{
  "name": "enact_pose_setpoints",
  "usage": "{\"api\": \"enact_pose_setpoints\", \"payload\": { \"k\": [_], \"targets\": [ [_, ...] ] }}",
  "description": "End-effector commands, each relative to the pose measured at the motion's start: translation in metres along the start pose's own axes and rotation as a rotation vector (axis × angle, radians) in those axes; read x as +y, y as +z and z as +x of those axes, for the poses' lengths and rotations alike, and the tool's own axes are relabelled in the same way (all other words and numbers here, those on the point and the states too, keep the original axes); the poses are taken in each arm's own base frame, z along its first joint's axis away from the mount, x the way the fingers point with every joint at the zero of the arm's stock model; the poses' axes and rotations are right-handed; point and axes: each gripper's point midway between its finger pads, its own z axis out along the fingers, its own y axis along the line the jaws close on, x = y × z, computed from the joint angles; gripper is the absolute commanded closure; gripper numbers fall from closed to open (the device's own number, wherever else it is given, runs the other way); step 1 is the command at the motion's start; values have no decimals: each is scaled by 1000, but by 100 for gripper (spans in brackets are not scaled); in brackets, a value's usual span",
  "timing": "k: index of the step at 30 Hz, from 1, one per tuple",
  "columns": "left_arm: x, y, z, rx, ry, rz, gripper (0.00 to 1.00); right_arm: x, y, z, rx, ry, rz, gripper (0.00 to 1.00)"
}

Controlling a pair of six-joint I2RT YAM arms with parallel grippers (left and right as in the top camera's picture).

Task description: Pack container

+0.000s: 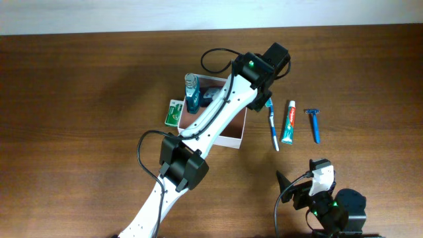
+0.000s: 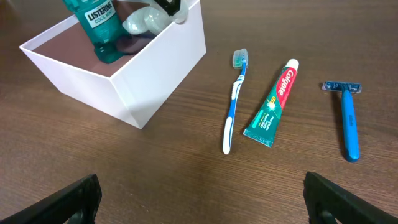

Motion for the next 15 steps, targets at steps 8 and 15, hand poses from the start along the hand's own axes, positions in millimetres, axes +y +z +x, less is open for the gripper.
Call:
{"api": "enact_pose_setpoints", "payload": {
  "k": [8, 15],
  "targets": [
    [34, -56, -12, -114, -58, -93, 82, 1, 0, 1, -1, 10, -7, 1],
    [44, -79, -14, -159, -113, -119, 83, 1, 0, 1, -2, 10, -7, 1]
  ]
}}
